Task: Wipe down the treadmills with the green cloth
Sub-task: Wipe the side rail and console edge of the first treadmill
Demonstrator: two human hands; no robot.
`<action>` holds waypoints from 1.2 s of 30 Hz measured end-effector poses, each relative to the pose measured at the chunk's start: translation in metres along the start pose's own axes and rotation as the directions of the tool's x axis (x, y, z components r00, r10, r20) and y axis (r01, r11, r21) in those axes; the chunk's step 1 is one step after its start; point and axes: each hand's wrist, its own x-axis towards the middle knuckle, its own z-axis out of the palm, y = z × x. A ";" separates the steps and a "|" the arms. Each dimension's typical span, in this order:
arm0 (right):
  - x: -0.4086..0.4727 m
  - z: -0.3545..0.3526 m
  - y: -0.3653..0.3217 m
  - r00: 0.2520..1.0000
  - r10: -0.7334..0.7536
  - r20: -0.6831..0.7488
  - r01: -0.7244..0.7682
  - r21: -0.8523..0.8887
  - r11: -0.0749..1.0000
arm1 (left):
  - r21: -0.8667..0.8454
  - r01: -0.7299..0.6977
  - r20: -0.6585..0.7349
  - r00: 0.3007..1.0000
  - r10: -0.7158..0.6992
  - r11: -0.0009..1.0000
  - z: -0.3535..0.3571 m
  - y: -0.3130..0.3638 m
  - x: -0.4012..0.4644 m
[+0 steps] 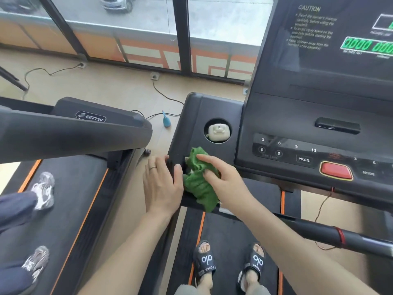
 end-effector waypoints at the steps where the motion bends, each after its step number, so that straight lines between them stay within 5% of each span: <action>1: -0.007 -0.002 -0.002 0.996 0.088 -0.008 -0.086 0.142 0.986 | -0.100 -0.040 0.025 0.999 0.043 0.994 -0.008 0.007 -0.004; 3: -0.013 -0.004 -0.005 0.965 0.263 0.001 -0.238 0.428 0.872 | -0.334 0.025 0.253 0.965 0.064 0.942 -0.024 0.023 -0.013; 5: -0.016 -0.005 -0.008 0.922 0.376 0.089 -0.345 0.629 0.697 | -0.421 0.216 0.559 0.827 0.065 0.881 -0.028 0.031 -0.020; 8: -0.027 -0.011 -0.015 0.903 0.378 0.202 -0.398 0.725 0.563 | -0.411 0.218 0.625 0.775 0.099 0.885 -0.028 0.027 -0.021; 11: -0.037 -0.019 -0.022 0.909 0.356 0.217 -0.397 0.712 0.579 | -0.436 0.216 0.691 0.702 0.172 0.874 -0.039 0.027 -0.020; 14: -0.039 -0.021 -0.033 0.941 0.331 0.071 -0.322 0.488 0.811 | -0.488 0.274 0.695 0.696 0.179 0.829 -0.052 0.034 -0.019; 16: -0.035 -0.018 -0.034 0.962 0.265 -0.065 -0.258 0.100 0.961 | -0.429 0.270 0.639 0.765 0.079 0.862 -0.056 0.033 -0.013; 18: -0.026 -0.011 -0.021 0.976 0.205 -0.079 -0.220 -0.368 0.903 | -0.185 0.131 0.570 0.822 -0.002 0.974 -0.053 0.026 -0.011; 20: -0.021 0.001 -0.001 0.972 0.211 0.103 -0.079 -0.702 0.708 | 0.188 -0.256 0.402 0.901 0.164 0.948 -0.047 0.019 -0.019; 22: -0.022 0.008 0.016 0.928 0.243 0.280 0.067 -0.771 0.634 | 0.286 -0.558 0.387 0.811 0.439 0.779 -0.032 0.010 -0.035; 24: -0.025 0.001 0.018 0.929 0.245 0.277 0.030 -0.718 0.695 | 0.149 -0.706 0.546 0.642 0.538 0.692 -0.020 0.001 -0.044; 26: -0.026 -0.019 0.021 0.967 0.227 0.112 -0.085 -0.702 0.707 | 0.169 -0.744 0.696 0.554 0.456 0.646 -0.005 -0.007 -0.045; 28: -0.033 -0.042 0.031 0.980 0.198 0.003 -0.123 -0.775 0.621 | 0.274 -0.774 0.705 0.565 0.429 0.571 0.013 -0.004 -0.040; 31: -0.052 -0.066 0.045 0.905 0.399 0.146 -0.117 -0.817 0.564 | 0.302 -0.772 0.709 0.575 0.410 0.560 0.030 0.019 -0.024; 33: -0.059 -0.070 0.056 0.884 0.423 0.197 -0.068 -0.841 0.536 | 0.231 -0.771 0.805 0.494 0.328 0.594 0.032 0.034 -0.007; 36: -0.059 -0.065 0.073 0.949 0.291 0.123 -0.004 -0.917 0.400 | 0.240 -0.620 0.948 0.316 -0.042 0.747 0.032 0.059 0.018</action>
